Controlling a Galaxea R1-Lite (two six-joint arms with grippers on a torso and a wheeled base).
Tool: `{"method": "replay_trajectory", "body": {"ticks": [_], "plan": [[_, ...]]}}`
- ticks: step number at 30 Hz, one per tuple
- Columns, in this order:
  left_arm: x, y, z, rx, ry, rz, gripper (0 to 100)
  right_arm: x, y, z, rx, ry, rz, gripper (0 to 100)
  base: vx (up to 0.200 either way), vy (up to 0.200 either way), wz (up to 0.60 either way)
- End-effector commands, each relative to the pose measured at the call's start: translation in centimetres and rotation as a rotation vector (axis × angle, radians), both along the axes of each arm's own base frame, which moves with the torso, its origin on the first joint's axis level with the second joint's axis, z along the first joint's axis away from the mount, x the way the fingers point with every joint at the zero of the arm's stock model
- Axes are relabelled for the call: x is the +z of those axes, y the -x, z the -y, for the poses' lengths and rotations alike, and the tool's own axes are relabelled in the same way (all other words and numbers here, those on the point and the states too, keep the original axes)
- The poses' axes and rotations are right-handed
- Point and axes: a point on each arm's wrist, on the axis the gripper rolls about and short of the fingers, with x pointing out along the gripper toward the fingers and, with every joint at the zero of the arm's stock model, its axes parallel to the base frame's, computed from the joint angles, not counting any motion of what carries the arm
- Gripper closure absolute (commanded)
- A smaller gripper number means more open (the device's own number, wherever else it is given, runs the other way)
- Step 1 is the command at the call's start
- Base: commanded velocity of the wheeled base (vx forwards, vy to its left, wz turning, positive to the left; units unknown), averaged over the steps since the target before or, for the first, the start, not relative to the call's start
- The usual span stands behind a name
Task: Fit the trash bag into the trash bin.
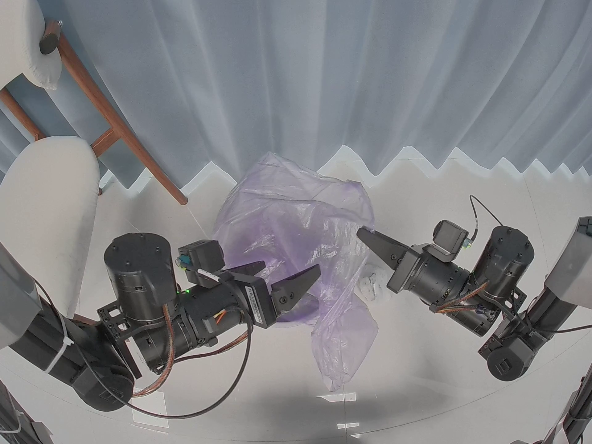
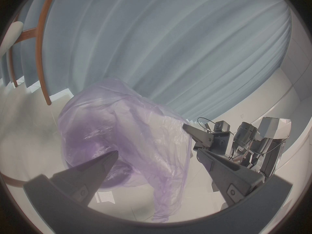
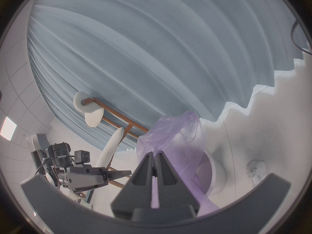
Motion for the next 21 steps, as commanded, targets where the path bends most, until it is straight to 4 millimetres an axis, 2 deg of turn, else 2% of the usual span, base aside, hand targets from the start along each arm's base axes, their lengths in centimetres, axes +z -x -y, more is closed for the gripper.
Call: {"method": "replay_trajectory", "body": {"ticks": [1,3,5,7,13,17,18,21], "plan": [[0.0,0.5,0.3,-0.021,0.001,0.003,0,-0.1,0.5,-0.5,0.023,0.0,0.003,100,0.0,0.0,0.0],[-0.3,1.2,0.7,-0.053,-0.007,-0.011,0,-0.1,0.5,-0.6,0.026,-0.003,0.004,100,0.0,0.0,0.0],[-1.4,2.4,1.7,-0.107,-0.037,-0.044,0,-0.1,0.8,-1.1,0.042,-0.004,0.001,100,0.0,0.0,0.0],[-2.8,2.8,2.5,-0.128,-0.074,-0.074,0,-0.2,0.9,-1.2,0.048,-0.004,-0.003,100,0.0,0.0,0.0],[-6.4,1.6,3.7,-0.08,-0.161,-0.054,0,-0.2,1.6,-1.8,0.074,-0.002,-0.001,100,0.0,0.0,0.0],[-8.5,1.1,4.3,-0.059,-0.155,0.004,0,-0.1,1.8,-2.0,0.083,-0.002,-0.001,100,0.0,0.0,0.0],[-8.6,1.1,4.3,-0.058,-0.154,0.008,100,-0.2,1.8,-2.0,0.083,-0.001,-0.002,100,0.0,0.0,0.0],[-9.2,0.7,4.4,-0.044,-0.145,0.033,100,-0.2,1.9,-2.0,0.085,0.001,-0.004,100,0.0,0.0,0.0]]}}
